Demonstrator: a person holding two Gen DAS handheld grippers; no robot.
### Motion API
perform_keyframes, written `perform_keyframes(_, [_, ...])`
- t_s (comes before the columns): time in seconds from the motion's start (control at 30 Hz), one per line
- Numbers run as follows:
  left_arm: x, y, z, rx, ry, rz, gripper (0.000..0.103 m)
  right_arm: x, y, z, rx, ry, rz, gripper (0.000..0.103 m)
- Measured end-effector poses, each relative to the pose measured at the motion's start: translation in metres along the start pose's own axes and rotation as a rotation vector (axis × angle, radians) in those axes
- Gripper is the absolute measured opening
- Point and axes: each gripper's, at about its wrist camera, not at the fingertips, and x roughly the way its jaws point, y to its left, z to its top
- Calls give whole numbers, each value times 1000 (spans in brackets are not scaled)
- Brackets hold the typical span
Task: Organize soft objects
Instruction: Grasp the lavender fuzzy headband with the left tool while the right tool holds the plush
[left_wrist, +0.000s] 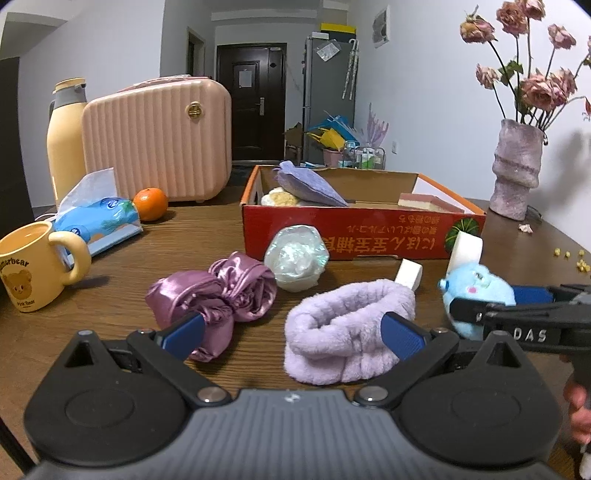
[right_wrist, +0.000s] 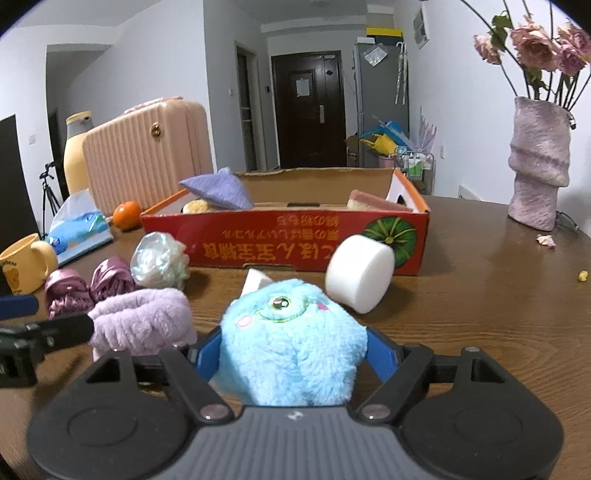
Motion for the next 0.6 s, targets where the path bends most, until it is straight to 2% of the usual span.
perform_keyframes(0.17, [3, -12, 1, 14, 1, -13, 103, -7, -9, 1, 5, -20, -5, 79])
perform_keyframes(0.6, [28, -50, 5, 79, 25, 33, 103, -15, -42, 3, 39, -43, -36, 79])
